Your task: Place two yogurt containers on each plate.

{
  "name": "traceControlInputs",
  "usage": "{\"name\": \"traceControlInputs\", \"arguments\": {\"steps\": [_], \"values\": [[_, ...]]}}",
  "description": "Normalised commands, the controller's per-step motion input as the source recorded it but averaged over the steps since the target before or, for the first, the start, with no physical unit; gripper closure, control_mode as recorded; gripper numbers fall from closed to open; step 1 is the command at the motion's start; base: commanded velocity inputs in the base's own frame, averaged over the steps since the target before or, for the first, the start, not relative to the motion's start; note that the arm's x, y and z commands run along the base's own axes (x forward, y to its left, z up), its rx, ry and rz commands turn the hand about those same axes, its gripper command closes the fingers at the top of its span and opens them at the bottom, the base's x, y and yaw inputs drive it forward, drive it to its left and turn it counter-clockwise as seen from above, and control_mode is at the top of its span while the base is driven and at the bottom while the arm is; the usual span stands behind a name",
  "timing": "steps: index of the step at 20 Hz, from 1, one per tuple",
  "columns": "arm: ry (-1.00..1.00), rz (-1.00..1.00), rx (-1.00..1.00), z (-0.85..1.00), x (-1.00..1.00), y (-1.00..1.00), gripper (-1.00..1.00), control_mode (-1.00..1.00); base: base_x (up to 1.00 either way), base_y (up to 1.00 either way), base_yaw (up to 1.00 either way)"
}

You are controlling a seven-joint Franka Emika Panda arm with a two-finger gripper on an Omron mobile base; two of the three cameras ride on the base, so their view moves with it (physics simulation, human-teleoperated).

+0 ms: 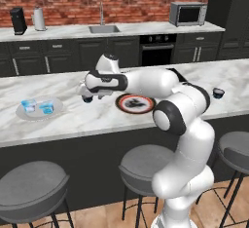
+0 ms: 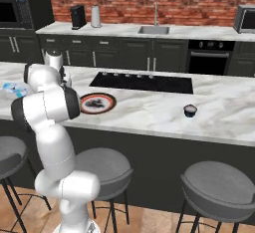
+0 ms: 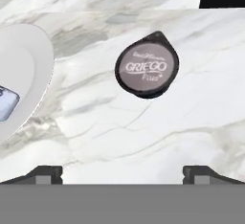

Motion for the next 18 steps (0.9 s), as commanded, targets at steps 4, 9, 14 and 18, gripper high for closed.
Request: {"name": "traceControlInputs", "arguments": {"steps": [4,9,14,18], "values": [[0.00,0.00,0.00,-0.14,0.25,0.08,-1.00,-1.00,0.00,0.00,0.00],[0.00,0.00,0.00,-0.09,0.27,0.08,-1.00,-1.00,0.00,0.00,0.00],[0.00,0.00,0.00,-0.03,0.22,0.04,-1.00,-1.00,0.00,0.00,0.00],[0.00,-0.01,0.00,-0.06,0.23,0.03,-1.00,-1.00,0.00,0.00,0.00]]}}
